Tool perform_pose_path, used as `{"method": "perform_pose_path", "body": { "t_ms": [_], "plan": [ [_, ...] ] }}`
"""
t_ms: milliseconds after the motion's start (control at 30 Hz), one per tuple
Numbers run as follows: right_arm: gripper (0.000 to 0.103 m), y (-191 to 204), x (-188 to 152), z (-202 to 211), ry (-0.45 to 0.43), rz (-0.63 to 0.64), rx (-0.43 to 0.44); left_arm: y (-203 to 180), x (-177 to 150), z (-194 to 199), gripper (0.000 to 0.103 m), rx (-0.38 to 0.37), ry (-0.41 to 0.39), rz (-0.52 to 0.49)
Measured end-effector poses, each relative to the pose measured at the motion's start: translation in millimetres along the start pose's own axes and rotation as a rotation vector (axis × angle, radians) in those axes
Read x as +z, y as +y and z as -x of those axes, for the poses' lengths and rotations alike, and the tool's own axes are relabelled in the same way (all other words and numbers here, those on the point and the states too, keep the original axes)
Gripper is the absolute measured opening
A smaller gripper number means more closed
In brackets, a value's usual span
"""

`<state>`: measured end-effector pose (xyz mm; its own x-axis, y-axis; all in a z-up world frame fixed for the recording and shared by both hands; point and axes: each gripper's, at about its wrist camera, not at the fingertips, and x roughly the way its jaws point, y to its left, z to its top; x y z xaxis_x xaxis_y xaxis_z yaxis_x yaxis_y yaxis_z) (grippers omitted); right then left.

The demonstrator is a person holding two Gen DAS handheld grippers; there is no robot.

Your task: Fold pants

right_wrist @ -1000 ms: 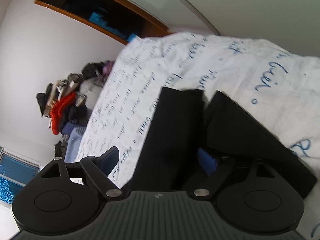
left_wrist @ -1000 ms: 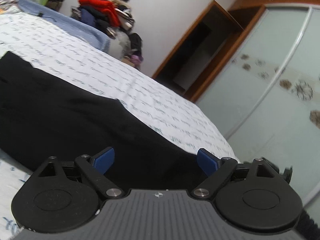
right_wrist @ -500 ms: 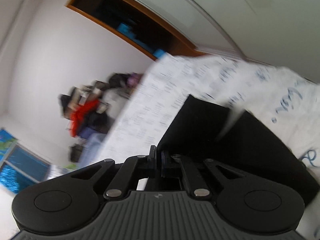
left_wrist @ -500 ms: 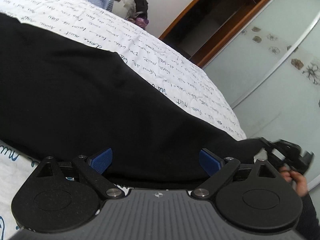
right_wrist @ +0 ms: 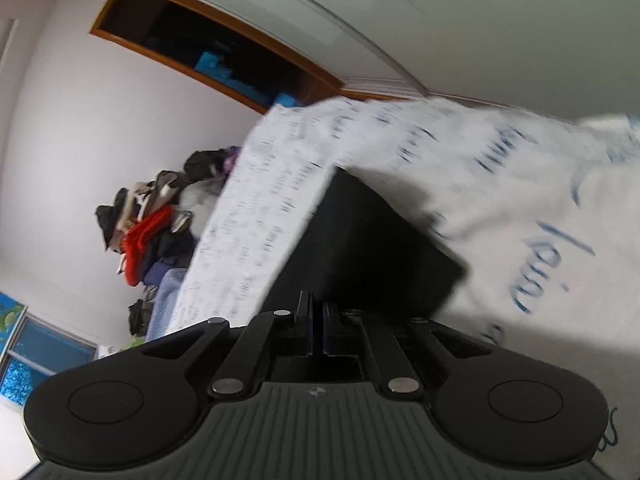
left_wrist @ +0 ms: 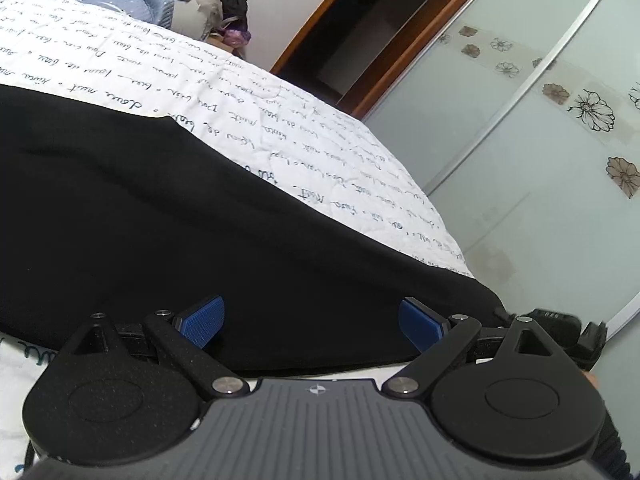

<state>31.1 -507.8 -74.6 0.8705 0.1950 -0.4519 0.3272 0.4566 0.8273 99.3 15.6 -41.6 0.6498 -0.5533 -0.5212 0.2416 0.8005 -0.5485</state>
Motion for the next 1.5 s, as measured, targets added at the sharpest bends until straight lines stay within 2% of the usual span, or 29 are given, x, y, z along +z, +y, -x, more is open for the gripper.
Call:
{"method": "perform_pose_path", "body": {
  "t_ms": [100,200,233,300,333,433,567,600,667,700,733,800,833,900,1000,1100,1267,1333,1500],
  "plan": [
    [0.005,1.1,3.5,9.4,-0.027,0.017,0.010,-1.7,-4.7,-2.5,0.095,0.004,0.009,0.012],
    [0.007,-22.4,0.0,-4.3,0.005,0.025,-0.115,-5.3,-6.2,-6.6,0.095,0.000,0.038,0.001],
    [0.008,-32.7,-2.9,-4.7,0.015,-0.004,-0.090,-8.4,-6.8,-7.0,0.095,0.005,0.041,-0.018],
    [0.012,-42.5,-6.0,8.5,-0.024,-0.111,-0.010,-16.1,-7.8,-3.5,0.095,0.012,0.019,-0.073],
    [0.013,-42.3,-7.4,16.5,-0.059,-0.125,0.010,-20.8,-8.3,-1.4,0.095,0.016,-0.003,-0.102],
    [0.013,-31.1,-18.2,39.0,-0.143,-0.064,0.043,-34.5,-10.9,-1.8,0.095,0.021,-0.049,-0.179],
    [0.013,11.7,-33.3,35.5,-0.104,0.101,0.041,-50.0,-10.8,-18.7,0.095,-0.006,-0.045,-0.225],
    [0.013,26.5,-37.2,26.9,-0.073,0.149,0.069,-53.5,-11.2,-24.8,0.095,-0.013,-0.054,-0.244],
    [0.031,53.2,-42.5,3.7,0.012,0.229,0.112,-57.8,-13.2,-39.7,0.095,-0.009,-0.070,-0.289],
    [0.045,66.3,-44.3,-8.4,0.041,0.268,0.115,-57.5,-14.9,-48.0,0.095,0.000,-0.070,-0.302],
    [0.053,79.0,-44.7,-19.7,0.054,0.299,0.112,-56.5,-17.2,-57.1,0.095,0.015,-0.062,-0.307],
    [0.054,98.9,-42.5,-40.4,0.104,0.332,0.156,-48.6,-23.8,-73.7,0.095,0.049,-0.024,-0.298],
    [0.054,108.7,-42.8,-52.3,0.160,0.344,0.191,-42.7,-28.0,-79.8,0.095,0.061,-0.003,-0.285],
    [0.055,123.4,-45.4,-81.9,0.303,0.334,0.243,-34.1,-36.0,-77.6,0.096,0.051,-0.040,-0.291],
    [0.055,138.7,-50.7,-134.7,0.496,0.284,0.320,-34.1,-35.7,-78.0,0.100,0.056,-0.044,-0.287],
    [0.055,157.8,-67.9,-186.0,0.667,0.241,0.329,-33.3,-35.3,-78.2,0.101,0.046,-0.046,-0.281],
    [0.057,218.1,-119.2,-260.7,0.899,0.333,0.357,-29.9,-35.2,-76.7,0.102,0.025,-0.050,-0.257],
    [0.067,243.5,-141.5,-281.4,0.960,0.390,0.371,-28.3,-34.7,-75.3,0.102,0.016,-0.051,-0.247],
    [0.068,279.2,-169.6,-324.7,1.014,0.469,0.348,-23.6,-33.4,-74.0,0.102,-0.012,-0.058,-0.211]
  ]
}}
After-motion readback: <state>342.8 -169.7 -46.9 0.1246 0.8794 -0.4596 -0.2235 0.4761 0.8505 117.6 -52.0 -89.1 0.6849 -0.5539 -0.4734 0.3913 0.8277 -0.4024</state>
